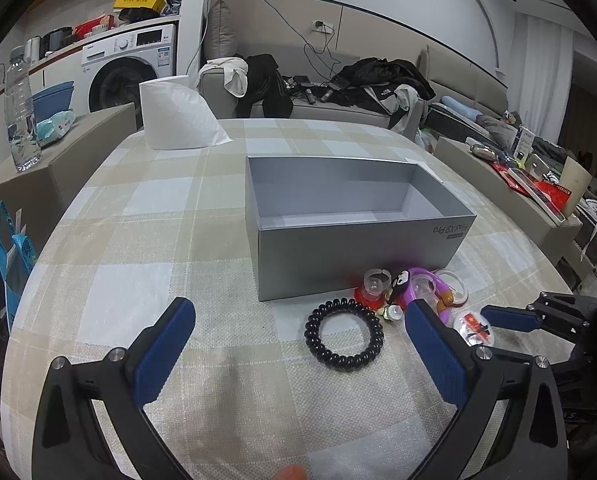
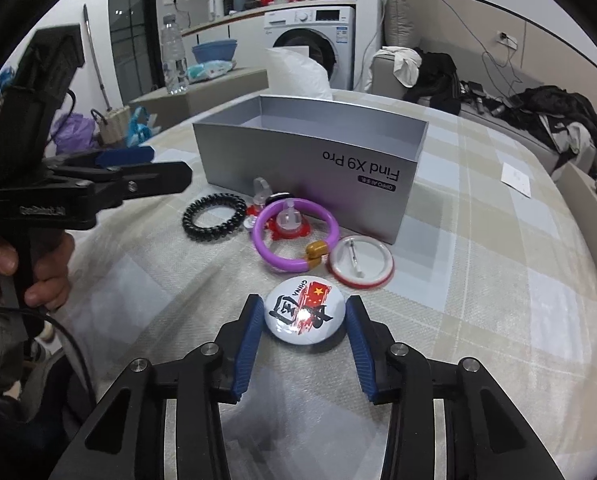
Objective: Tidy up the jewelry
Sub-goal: 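Grasp the white round badge with the right tool while the left tool grasps the black bracelet, then place the black bracelet and white badge into the grey box, opening both tools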
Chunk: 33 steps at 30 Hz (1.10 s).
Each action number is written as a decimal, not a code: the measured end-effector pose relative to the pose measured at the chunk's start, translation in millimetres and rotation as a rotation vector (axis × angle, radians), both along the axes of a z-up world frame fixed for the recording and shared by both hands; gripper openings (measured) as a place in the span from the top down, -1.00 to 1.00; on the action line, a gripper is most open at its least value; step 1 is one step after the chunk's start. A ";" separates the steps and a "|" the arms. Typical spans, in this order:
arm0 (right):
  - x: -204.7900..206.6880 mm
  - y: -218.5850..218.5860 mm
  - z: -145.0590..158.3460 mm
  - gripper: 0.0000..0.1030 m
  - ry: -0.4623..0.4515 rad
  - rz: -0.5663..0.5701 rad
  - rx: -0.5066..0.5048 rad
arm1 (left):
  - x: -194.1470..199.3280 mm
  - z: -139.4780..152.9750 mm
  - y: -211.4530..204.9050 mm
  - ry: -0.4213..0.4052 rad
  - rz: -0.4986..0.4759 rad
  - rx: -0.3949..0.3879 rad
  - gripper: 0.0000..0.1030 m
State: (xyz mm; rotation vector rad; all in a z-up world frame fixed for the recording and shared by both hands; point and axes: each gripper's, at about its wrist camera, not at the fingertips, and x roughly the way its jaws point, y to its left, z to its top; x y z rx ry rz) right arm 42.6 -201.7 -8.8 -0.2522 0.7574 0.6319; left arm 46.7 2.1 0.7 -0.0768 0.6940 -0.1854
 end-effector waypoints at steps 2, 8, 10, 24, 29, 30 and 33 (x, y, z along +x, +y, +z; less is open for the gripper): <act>-3.7 -5.7 4.5 0.21 -0.010 -0.001 0.046 | 2.1 -0.6 -3.7 0.020 -0.012 0.013 -0.98; 0.7 -28.1 18.6 0.20 -0.046 -0.080 0.175 | 12.6 -10.2 -22.3 0.143 -0.091 0.096 -0.95; 2.2 -31.5 19.7 0.20 -0.049 -0.097 0.189 | 16.1 -12.6 -26.7 0.162 -0.122 0.110 -0.85; 4.5 -41.4 23.3 0.20 -0.053 -0.120 0.222 | 10.3 -12.7 -31.0 0.162 -0.186 0.126 0.23; 2.1 -42.8 27.9 0.20 -0.074 -0.121 0.242 | -0.4 -4.0 -28.1 0.116 -0.205 0.116 0.23; 1.9 -42.7 29.2 0.20 -0.077 -0.121 0.244 | 0.6 -2.5 -28.1 0.111 -0.206 0.113 0.23; 1.3 -40.8 33.4 0.20 -0.088 -0.120 0.247 | -2.2 6.9 -26.9 0.066 -0.200 0.110 0.23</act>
